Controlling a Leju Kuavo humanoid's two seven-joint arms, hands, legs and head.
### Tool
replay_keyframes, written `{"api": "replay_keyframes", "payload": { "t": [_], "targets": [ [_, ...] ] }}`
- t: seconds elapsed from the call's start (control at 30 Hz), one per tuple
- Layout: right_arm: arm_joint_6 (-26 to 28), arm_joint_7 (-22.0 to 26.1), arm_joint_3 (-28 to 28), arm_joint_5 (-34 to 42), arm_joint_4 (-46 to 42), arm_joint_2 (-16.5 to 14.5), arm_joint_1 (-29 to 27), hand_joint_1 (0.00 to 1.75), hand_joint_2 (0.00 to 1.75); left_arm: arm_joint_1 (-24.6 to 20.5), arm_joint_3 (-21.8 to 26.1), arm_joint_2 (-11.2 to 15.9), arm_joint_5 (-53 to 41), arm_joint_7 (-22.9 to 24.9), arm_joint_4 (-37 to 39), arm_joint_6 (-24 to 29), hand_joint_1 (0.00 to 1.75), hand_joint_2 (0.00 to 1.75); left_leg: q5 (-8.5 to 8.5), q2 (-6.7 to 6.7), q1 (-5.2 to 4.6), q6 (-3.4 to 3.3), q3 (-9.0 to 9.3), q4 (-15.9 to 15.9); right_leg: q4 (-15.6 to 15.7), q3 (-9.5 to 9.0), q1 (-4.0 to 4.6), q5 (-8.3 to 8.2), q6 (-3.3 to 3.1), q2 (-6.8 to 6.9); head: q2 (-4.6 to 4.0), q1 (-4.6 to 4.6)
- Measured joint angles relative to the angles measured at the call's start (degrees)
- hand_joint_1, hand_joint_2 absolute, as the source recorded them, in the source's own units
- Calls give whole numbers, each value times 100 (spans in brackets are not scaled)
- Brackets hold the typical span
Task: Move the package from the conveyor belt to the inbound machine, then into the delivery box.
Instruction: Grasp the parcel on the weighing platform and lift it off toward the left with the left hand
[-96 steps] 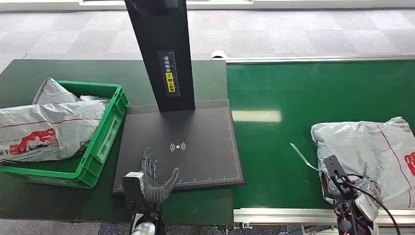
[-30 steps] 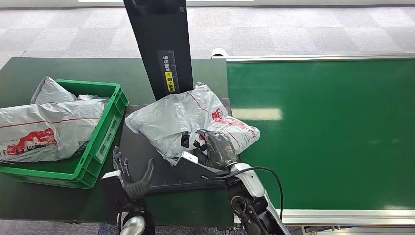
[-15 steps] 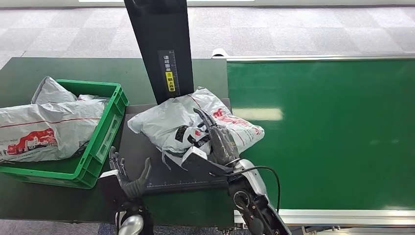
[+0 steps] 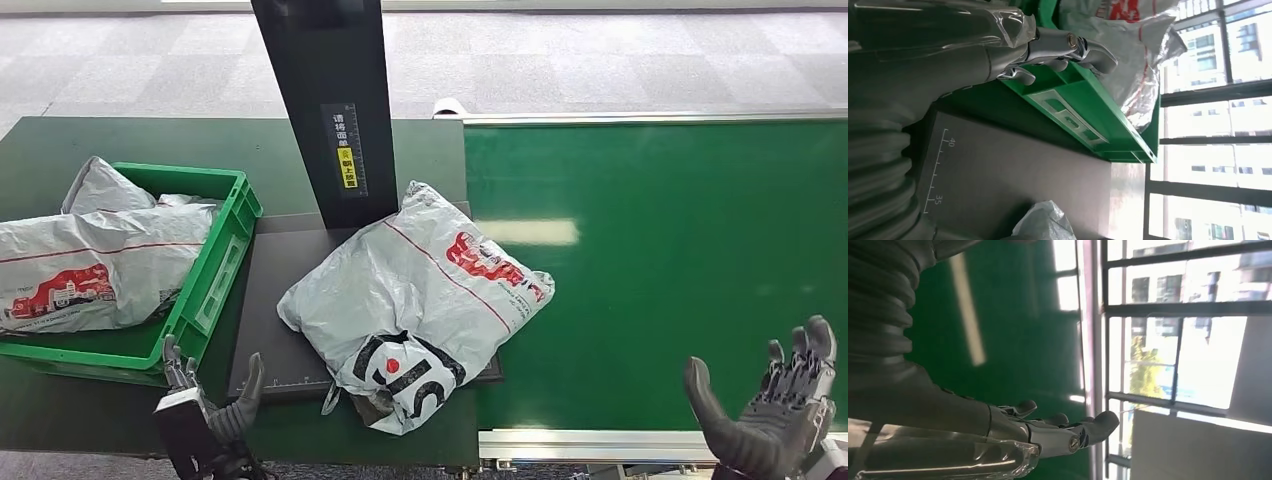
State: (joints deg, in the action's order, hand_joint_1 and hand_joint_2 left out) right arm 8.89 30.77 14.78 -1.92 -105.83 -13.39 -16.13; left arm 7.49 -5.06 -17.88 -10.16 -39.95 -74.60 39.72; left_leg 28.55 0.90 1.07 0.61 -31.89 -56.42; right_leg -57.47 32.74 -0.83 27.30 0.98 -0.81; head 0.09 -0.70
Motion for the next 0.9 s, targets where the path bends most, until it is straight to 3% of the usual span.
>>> {"api": "replay_keyframes", "payload": {
  "t": [0.07,0.17,0.3,0.47,0.67,0.73,0.8,0.87,0.9],
  "targets": [
    [-26,23,348,-276,489,-201,-63,0,175,-87,-227,162,-509,228,59,-210,0,175,-2,0,4,2,8,1,0,-7,5,1,-3,0,0,1],
    [-85,197,520,-683,1472,-407,80,0,175,-385,-836,501,-2100,1217,160,-916,0,175,-15,0,5,3,20,2,-1,-22,7,-5,-9,1,0,1],
    [-559,-296,318,-1229,2344,-518,272,0,175,-783,-1630,773,-4162,2441,409,-1514,0,175,-21,-8,4,2,35,1,-2,-35,7,-13,-13,-1,0,3],
    [-749,-624,-387,-1694,2894,-525,389,0,175,-1272,-2317,848,-5353,2815,946,-1554,0,175,-23,-1,4,2,36,0,-3,-34,6,-14,-11,1,0,2],
    [282,-594,-1434,-1743,3255,-421,616,0,175,-2070,-3000,740,-6124,3184,1796,-1306,0,175,-23,-2,4,2,35,0,-3,-31,6,-14,-11,1,0,3],
    [526,-595,-1670,-1618,3375,-362,742,0,175,-2348,-3156,687,-6227,3329,2184,-1402,28,175,-24,-2,4,2,37,-1,-3,-33,6,-15,-11,1,0,3],
    [649,-599,-1798,-1456,3491,-306,868,0,175,-2584,-3248,627,-6323,3479,2594,-1518,113,175,-25,-2,4,1,38,-1,-3,-34,6,-16,-10,1,0,2],
    [686,-595,-1859,-1288,3619,-252,1000,0,175,-2792,-3301,557,-6403,3595,3019,-1600,172,175,-26,-2,4,0,39,-2,-3,-35,6,-17,-9,1,0,2],
    [693,-587,-1880,-1215,3689,-225,1065,0,175,-2886,-3318,520,-6440,3642,3224,-1638,173,175,-26,-2,4,0,39,-2,-3,-35,6,-17,-9,1,0,2]
  ]
}}
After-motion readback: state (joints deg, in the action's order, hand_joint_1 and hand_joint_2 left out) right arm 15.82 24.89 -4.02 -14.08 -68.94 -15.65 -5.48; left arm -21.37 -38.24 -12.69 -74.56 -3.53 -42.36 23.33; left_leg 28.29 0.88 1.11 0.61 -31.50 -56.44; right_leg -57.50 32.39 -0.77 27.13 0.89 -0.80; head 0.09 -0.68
